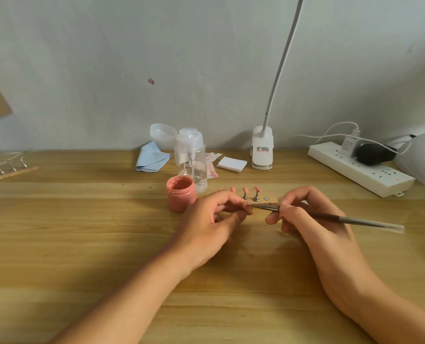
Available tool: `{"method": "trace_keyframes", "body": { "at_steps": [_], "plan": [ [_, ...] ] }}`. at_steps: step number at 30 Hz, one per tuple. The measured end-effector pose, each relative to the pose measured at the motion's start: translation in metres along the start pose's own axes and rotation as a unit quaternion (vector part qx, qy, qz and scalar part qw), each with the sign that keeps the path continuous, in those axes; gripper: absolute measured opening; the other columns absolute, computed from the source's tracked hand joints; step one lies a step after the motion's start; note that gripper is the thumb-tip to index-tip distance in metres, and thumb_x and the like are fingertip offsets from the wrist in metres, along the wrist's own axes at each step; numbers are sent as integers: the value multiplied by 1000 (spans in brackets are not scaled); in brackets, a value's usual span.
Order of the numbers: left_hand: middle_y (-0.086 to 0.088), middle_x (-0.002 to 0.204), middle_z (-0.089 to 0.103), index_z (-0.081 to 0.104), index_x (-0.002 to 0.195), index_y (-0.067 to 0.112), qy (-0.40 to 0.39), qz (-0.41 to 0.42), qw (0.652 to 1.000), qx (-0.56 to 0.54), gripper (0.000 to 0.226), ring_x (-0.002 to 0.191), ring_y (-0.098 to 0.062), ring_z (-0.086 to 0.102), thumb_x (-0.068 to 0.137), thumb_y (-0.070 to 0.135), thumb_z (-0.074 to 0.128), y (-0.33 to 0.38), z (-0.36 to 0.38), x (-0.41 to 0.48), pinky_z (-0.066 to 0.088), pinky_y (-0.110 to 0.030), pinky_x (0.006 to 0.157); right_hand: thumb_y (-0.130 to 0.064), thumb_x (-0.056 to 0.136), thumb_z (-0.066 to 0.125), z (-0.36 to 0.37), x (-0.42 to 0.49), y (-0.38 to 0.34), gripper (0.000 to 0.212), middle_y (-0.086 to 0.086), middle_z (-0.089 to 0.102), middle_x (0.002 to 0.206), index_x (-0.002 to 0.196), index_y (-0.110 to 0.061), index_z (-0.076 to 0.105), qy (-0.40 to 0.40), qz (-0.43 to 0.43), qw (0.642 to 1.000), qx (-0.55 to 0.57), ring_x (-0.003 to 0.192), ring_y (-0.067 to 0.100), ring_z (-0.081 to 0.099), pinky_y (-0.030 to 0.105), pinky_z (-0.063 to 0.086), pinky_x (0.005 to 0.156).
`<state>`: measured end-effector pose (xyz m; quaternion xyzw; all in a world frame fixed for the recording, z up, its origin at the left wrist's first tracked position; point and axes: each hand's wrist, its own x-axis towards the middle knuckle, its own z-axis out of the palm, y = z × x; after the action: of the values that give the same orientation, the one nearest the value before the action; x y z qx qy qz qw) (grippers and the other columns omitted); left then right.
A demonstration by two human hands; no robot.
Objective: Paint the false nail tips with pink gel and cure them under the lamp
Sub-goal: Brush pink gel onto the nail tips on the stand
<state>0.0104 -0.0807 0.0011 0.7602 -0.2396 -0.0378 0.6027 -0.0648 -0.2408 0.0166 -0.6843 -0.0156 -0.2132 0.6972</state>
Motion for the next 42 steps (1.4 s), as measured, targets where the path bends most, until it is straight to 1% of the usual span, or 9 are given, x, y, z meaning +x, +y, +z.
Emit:
{"method": "trace_keyframes", "body": {
  "at_steps": [8,18,23,28,31,34,37,39,42],
  "plan": [
    [9,97,75,72,93,23,-5,7,1000,6,14,68,-22,53,93,11,66,-3,-1,2,44,-20,52,-4,92,57,-2,0,0,13,8,71,71,80,-7,59,5,-6,1000,11,68,7,61,13,45,62],
    [15,92,74,72,94,21,-3,8,1000,-2,13,61,-12,51,93,10,66,-2,-1,0,43,-17,50,-3,93,57,-1,1,1,12,10,72,71,81,-6,58,-3,0,1000,-4,62,2,59,12,44,60],
    [9,96,75,72,94,20,-3,5,1000,-1,11,65,-20,49,93,11,66,0,0,0,43,-19,50,-1,93,56,-1,0,0,12,10,71,69,81,-5,58,3,-4,1000,3,64,4,60,14,45,62],
    [8,99,75,71,92,23,-10,0,1000,4,13,73,-25,54,94,12,66,2,-1,-1,44,-19,52,0,91,55,-4,0,-1,14,1,67,67,81,-8,59,14,-10,1000,14,75,16,63,29,46,73],
    [9,97,75,71,93,22,-12,-1,1000,4,12,71,-22,53,94,11,66,4,-1,-3,43,-20,52,5,90,54,-2,0,-2,14,9,68,71,82,-5,59,-10,-17,1000,0,71,9,63,16,46,65],
    [8,95,75,72,92,23,-8,3,1000,18,14,70,-12,54,94,11,65,5,0,-3,41,-24,56,8,89,54,-2,0,0,14,12,70,73,83,-4,59,-16,-14,1000,-9,71,6,64,13,46,64],
    [8,92,75,72,92,24,-3,6,999,31,16,71,7,57,93,10,65,8,0,-3,39,-17,57,6,88,53,-3,1,1,17,8,69,70,81,-8,60,9,-22,1000,6,70,9,60,15,45,64],
    [8,91,74,73,91,25,0,5,1000,31,18,80,3,62,93,9,65,8,1,-3,43,-20,61,6,89,53,-3,1,1,18,7,69,71,81,-9,60,7,-23,1000,5,72,10,61,15,45,65],
    [7,91,74,75,90,26,2,4,999,38,20,95,-8,66,92,8,66,8,1,-2,50,-35,82,6,88,56,-2,1,1,15,9,70,74,84,-8,60,-16,-22,1000,-11,75,8,65,14,46,66]
  ]
}}
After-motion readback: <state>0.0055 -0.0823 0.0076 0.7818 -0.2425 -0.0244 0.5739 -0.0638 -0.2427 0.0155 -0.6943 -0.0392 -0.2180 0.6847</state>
